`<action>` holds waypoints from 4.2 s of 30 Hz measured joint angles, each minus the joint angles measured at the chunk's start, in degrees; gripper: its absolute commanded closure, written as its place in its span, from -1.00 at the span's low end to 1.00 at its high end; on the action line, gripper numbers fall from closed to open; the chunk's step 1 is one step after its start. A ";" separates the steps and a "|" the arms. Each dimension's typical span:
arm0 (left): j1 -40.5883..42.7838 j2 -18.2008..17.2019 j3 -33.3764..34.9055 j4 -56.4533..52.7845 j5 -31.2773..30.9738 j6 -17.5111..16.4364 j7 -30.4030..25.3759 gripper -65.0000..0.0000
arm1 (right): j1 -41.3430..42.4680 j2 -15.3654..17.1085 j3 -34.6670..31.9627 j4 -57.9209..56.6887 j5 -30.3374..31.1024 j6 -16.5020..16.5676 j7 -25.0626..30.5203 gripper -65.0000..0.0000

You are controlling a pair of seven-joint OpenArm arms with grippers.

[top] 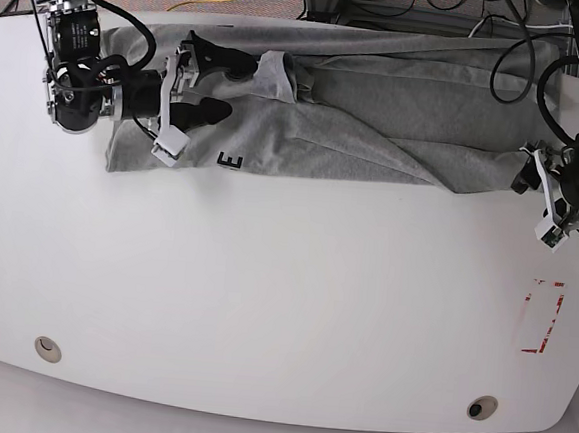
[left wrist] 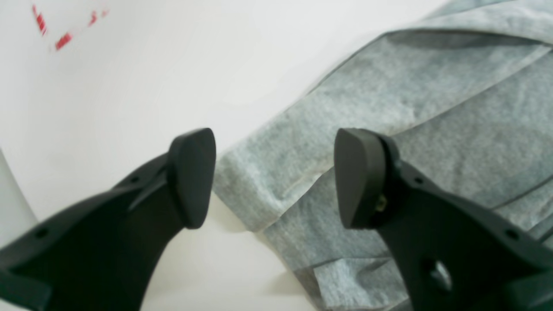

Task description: Layout the t-shirt on the table in an organized manner, then fold the t-shirt properly

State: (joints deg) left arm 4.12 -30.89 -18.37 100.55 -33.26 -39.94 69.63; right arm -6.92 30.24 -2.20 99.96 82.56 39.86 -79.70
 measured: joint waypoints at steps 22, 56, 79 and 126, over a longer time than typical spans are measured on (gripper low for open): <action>-0.15 0.07 0.02 0.02 -0.28 -0.02 -0.04 -0.24 | 3.85 -8.50 -5.07 -5.90 -7.19 -0.17 -1.16 -1.00; -0.15 0.02 -0.09 -0.09 -0.22 0.00 -0.20 -0.24 | -2.21 7.23 -7.48 -3.63 0.66 -0.20 -1.16 -1.00; -2.47 0.70 -0.09 -0.09 -0.04 -0.02 -0.13 -0.24 | 2.80 -11.23 4.00 9.77 -20.41 -0.17 1.53 -1.00; -4.33 6.73 -0.09 -0.07 10.32 -0.02 -0.24 -0.24 | -3.98 -12.63 -4.68 12.68 -42.14 -1.84 8.98 -1.00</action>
State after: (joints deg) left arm -0.21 -24.16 -18.46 100.49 -22.94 -39.97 69.38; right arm -10.90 17.61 -6.87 112.64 40.42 38.02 -70.72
